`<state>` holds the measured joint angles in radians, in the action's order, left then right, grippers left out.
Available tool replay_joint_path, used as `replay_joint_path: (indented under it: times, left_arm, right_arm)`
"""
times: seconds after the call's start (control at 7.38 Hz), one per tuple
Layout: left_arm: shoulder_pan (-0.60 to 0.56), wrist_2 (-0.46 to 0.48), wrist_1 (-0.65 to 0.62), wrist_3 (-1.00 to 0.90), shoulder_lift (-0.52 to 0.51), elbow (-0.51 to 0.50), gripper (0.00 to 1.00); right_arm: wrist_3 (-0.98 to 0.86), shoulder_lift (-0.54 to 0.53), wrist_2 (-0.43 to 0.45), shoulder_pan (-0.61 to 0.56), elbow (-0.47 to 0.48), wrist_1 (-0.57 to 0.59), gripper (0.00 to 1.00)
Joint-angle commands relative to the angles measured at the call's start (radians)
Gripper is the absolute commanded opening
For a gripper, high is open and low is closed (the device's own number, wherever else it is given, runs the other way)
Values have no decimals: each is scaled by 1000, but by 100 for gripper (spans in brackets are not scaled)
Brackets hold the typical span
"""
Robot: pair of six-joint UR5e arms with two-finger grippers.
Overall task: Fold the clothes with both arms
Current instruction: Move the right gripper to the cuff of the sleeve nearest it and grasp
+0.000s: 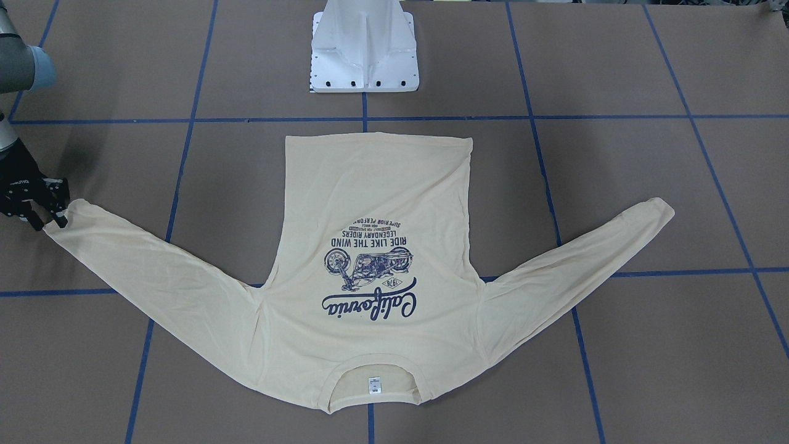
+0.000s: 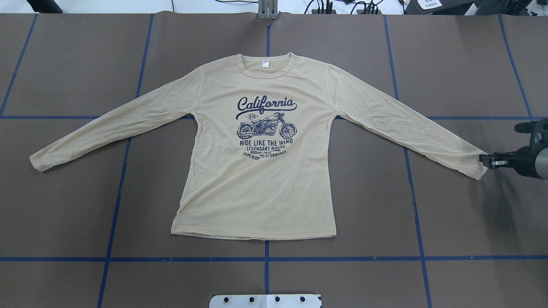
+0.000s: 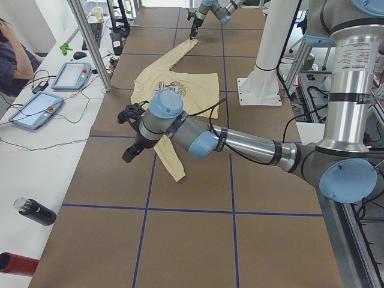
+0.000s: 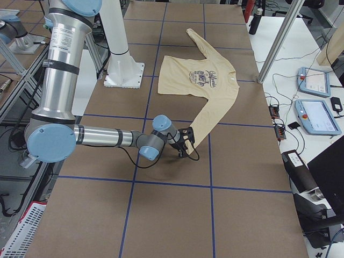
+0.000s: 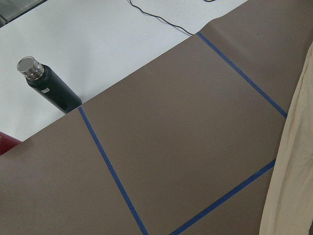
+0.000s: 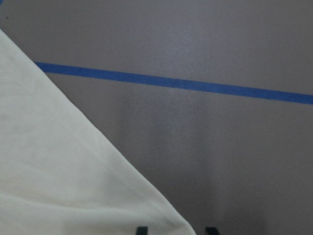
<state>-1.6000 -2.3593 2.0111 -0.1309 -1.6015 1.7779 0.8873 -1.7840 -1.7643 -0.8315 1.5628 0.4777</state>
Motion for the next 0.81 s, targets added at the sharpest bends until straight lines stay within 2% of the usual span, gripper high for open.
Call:
replay_joint_path:
  times: [0.0, 0.68]
  left_arm:
    - [0, 0, 0, 1, 0, 1, 100]
    - [0, 0, 0, 4, 0, 3, 100]
  right_arm:
    - [-5, -2, 17, 0, -3, 1, 50]
    - [-5, -2, 20, 12, -7, 1, 46]
